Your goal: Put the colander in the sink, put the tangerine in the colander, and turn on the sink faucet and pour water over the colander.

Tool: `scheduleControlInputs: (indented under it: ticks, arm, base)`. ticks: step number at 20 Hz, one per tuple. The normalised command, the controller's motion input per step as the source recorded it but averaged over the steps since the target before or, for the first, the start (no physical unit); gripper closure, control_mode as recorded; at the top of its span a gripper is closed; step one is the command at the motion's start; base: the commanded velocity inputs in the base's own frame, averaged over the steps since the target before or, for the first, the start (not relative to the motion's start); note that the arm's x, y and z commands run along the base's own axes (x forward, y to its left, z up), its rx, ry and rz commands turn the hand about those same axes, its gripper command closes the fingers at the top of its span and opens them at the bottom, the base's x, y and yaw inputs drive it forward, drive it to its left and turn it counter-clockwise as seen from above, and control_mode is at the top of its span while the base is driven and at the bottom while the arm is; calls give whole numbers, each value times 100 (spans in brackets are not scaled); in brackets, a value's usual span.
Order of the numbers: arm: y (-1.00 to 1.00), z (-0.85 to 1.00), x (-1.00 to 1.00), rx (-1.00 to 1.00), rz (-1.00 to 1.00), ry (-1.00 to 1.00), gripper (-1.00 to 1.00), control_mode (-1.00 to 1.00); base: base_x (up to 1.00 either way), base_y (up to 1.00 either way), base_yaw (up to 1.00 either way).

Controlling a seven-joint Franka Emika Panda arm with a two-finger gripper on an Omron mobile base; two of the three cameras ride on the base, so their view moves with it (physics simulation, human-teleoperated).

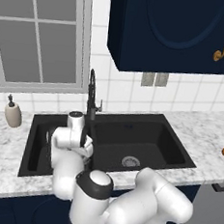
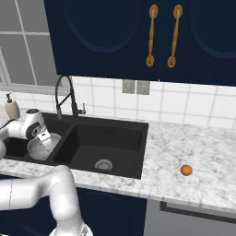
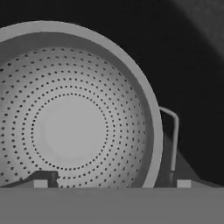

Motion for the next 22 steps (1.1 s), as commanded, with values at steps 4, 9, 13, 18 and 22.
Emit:
scheduleControlInputs:
  ticks: [4, 9, 13, 18, 22]
  arm:
    - [-15, 22, -7, 0, 0, 11, -100, -100]
    - [-25, 29, -18, 0, 0, 6, -100, -100]
    - [-28, 32, -60, 0, 0, 1, -100, -100]
    - [-26, 48, -61, 1, 0, 0, -100, -100]
    - [-28, 61, -67, 0, 0, 0, -100, -100]
  base:
    - [0, 0, 0]
    - [0, 0, 0]
    - [0, 0, 0]
    - [0, 0, 0]
    - [0, 0, 0]
